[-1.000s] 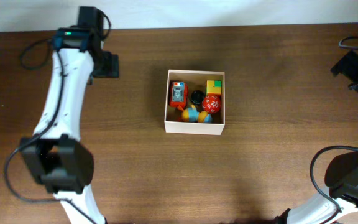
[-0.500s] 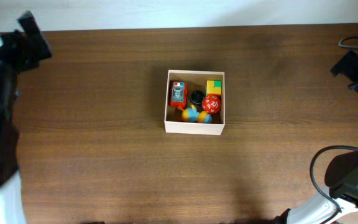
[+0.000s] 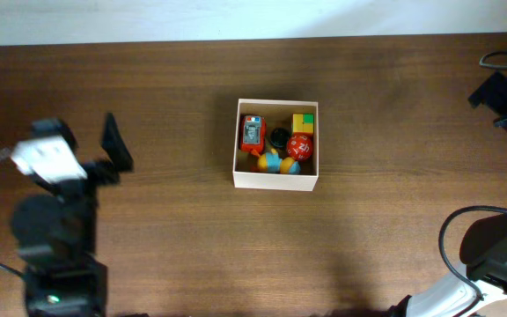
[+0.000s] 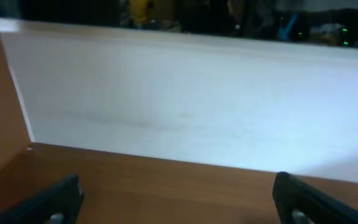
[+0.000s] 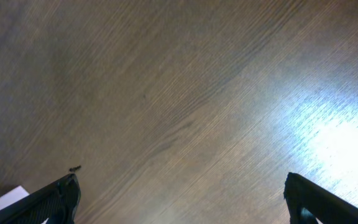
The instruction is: Pack container
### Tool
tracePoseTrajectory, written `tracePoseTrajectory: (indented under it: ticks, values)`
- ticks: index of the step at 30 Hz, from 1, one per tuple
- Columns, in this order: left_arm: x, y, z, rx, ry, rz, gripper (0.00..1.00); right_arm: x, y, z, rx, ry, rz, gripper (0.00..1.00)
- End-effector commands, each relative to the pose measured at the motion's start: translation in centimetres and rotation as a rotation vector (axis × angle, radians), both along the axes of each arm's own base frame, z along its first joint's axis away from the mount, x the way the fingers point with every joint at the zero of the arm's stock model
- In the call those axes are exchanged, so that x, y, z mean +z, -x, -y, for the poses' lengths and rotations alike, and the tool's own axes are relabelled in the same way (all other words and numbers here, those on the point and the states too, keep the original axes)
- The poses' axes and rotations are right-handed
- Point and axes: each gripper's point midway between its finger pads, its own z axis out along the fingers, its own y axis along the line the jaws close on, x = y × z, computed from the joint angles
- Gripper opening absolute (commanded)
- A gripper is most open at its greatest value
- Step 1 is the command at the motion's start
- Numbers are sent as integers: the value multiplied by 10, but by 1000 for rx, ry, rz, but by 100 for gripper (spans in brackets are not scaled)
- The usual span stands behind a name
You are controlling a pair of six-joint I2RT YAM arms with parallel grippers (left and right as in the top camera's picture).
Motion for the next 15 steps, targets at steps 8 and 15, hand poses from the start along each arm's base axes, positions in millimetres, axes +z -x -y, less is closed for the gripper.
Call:
tracePoseTrajectory:
  ticks: [8,15]
  values:
    - [-117,35,19,-80,-18,57,99,12,0,-1,-6,14,31,99]
    - [-155,49,22,-87,-23,88,99,12,0,-1,-6,14,31,99]
